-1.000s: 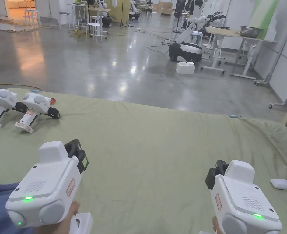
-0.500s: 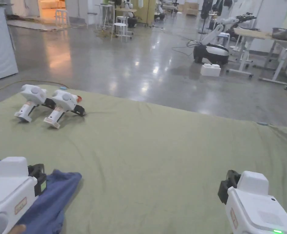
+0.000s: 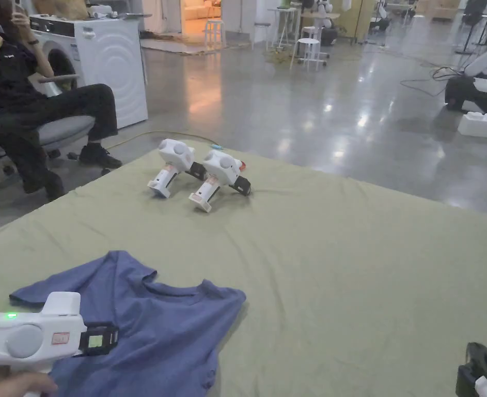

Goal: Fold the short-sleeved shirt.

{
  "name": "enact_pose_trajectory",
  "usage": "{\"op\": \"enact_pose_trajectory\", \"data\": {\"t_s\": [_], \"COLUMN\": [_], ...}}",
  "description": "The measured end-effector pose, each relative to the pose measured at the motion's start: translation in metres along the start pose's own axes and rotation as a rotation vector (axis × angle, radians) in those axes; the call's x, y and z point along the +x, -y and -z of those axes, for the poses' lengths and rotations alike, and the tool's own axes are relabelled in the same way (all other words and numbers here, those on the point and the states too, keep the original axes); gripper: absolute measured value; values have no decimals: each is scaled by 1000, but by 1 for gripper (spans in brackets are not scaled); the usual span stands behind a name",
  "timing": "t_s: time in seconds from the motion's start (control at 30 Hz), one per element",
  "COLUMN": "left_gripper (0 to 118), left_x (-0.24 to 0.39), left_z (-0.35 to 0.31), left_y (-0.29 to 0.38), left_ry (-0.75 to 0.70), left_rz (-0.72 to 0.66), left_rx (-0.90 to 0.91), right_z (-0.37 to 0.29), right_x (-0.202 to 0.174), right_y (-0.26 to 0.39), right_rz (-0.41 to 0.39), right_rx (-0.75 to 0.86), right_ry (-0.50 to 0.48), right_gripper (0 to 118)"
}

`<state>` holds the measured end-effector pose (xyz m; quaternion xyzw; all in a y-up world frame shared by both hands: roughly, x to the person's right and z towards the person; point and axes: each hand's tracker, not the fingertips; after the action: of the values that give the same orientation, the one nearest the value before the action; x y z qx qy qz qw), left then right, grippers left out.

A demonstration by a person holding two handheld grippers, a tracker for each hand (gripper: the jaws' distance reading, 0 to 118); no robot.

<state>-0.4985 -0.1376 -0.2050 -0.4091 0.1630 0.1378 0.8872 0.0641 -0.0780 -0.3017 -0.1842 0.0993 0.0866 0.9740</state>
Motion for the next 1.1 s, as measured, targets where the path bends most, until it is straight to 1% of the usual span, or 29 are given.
{"op": "enact_pose_trajectory", "data": {"t_s": [0.1, 0.13, 0.2, 0.23, 0.27, 0.3, 0.33, 0.37, 0.4, 0.43, 0.47, 0.5, 0.6, 0.67, 0.8, 0.83, 0.93, 1.03, 1.1], "left_gripper": [103, 103, 102, 95, 86, 80, 75, 67, 53, 28, 5, 0, 0, 0, 0, 0, 0, 0, 0], "left_x": [7, 1, 12, 17, 25, 33, 40, 47, 44, 48, 51, 51, 33, 22, 20, 19, 13, 14, 9], "left_z": [24, 38, 53, 58, 53, 54, 49, 47, 40, 37, 35, 36, 36, 31, 8, 0, -21, -48, -57], "left_y": [5, 4, 8, 11, 17, 20, 21, 20, 20, 20, 21, 22, 21, 22, 21, 17, 2, -13, -27], "left_ry": [46, 45, 32, 37, 6, -92, -84, -78, -68, -84, -105, -126, -71, -40, -33, -30, 8, 2, 29], "left_rz": [-21, -36, -48, -36, -8, 51, 88, 96, 104, 135, 167, 184, 83, 38, 95, 85, 0, 20, 13], "left_rx": [-26, -53, -100, -115, -128, -109, -74, -76, -69, -56, -49, -56, -43, 7, 148, 158, 235, 323, 383], "right_z": [1, 1, 2, 2, 2, 3, 3, 5, 5, 6, 7, 8, 10, 10, 8, 8, 9, 6, 4], "right_x": [-8, -10, -14, -15, -16, -18, -19, -20, -21, -22, -24, -24, -29, -31, -32, -32, -31, -30, -28], "right_y": [1, 2, 3, 4, 5, 6, 6, 8, 9, 9, 10, 11, 13, 13, 12, 12, 11, 9, 7], "right_rz": [-12, -18, -27, -31, -35, -43, -51, -56, -56, -57, -57, -54, -51, -52, -59, -57, -52, -48, -45], "right_rx": [-11, -16, -24, -29, -32, -36, -40, -45, -46, -48, -53, -55, -63, -63, -53, -51, -47, -39, -31], "right_ry": [-9, -11, -13, -15, -17, -16, -17, -19, -19, -21, -23, -27, -38, -45, -52, -53, -54, -54, -52], "right_gripper": [0, 0, 0, 0, 0, 0, 0, 0, 0, 0, 0, 0, 0, 0, 0, 0, 0, 0, 0]}}
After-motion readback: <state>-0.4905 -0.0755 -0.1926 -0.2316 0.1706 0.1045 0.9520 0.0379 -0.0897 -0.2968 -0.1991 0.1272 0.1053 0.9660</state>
